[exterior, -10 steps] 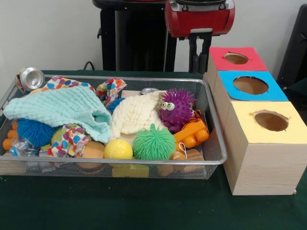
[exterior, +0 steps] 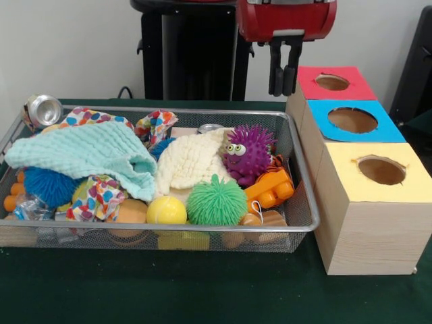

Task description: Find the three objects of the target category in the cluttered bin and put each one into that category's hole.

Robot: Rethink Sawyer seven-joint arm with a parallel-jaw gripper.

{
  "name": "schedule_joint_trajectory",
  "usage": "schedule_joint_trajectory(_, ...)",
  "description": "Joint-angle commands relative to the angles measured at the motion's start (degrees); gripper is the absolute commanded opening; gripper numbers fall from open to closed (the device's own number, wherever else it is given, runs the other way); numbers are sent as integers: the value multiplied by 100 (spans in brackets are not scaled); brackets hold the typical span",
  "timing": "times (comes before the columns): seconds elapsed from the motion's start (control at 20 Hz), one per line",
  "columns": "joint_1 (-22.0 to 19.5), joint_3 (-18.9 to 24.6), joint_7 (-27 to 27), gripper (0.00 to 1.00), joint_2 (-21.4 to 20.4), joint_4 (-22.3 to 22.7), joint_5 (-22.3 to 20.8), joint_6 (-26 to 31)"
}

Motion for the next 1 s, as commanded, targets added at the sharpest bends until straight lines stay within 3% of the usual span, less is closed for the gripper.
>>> schedule_joint_trajectory(0.05, -325, -53, 92, 0, -35, 44, -84, 705)
schedule_joint_trajectory(0.3, -639, 214, -176, 0, -69, 263, 99, 520)
schedule_joint_trajectory(0.6, -871, 392, -414, 0, -17, 86, 95, 796)
schedule_joint_trajectory(1.0, -997, 531, -343, 0, 58, -181, 162, 1291)
